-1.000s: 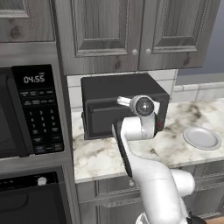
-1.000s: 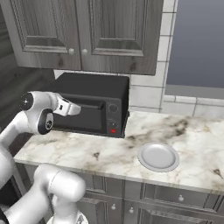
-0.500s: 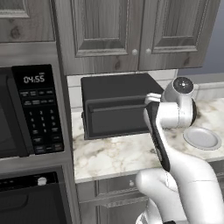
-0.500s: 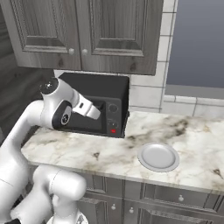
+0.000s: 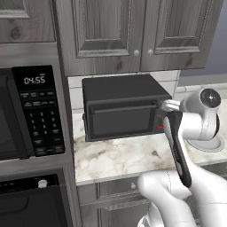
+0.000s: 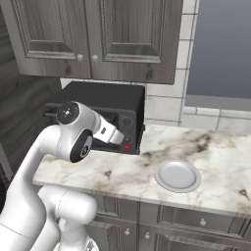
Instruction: Pull the toaster oven rack outwards. Pick up the baguette from the plate and place it on the toaster oven rack. Close the toaster oven door fully and set the temperature to the lowest setting.
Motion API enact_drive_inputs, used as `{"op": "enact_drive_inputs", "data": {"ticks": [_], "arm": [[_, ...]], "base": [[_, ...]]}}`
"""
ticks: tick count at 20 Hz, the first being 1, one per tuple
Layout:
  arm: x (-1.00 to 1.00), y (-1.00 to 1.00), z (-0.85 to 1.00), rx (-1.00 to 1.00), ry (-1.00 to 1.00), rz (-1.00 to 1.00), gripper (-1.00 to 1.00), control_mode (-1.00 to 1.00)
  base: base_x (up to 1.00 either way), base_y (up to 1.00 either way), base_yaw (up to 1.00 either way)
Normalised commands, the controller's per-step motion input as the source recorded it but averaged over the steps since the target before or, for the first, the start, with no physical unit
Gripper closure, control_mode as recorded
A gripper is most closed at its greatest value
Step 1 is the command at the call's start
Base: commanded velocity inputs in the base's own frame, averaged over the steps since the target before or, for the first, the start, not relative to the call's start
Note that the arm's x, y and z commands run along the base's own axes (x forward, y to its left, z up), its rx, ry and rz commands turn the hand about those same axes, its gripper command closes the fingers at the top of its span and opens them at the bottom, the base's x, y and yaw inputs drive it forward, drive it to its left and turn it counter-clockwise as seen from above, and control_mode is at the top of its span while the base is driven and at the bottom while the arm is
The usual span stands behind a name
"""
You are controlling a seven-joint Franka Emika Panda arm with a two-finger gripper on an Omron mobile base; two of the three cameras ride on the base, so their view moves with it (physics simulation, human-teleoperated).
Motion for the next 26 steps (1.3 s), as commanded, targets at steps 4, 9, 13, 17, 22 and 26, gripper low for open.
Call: {"op": "enact_drive_inputs", "data": {"ticks": [4,9,13,17,22,26], "arm": [[-0.01,-0.01,0.00,0.00,-0.04,0.01,-1.00,-1.00],[-0.06,-0.19,0.00,0.00,-0.10,0.02,-1.00,-1.00],[0.00,-0.11,0.00,0.00,-0.03,0.02,-1.00,-1.00],[0.00,-0.01,0.00,0.00,0.00,0.00,-1.00,-1.00],[0.00,0.00,-0.03,0.00,0.00,0.00,-1.00,-1.00],[0.00,0.00,-0.16,0.00,0.00,0.00,-1.00,-1.00]], "base": [[0.00,0.00,0.00],[0.00,0.00,0.00],[0.00,0.00,0.00],[0.00,0.00,0.00],[0.00,0.00,0.00],[0.00,0.00,0.00]]}}
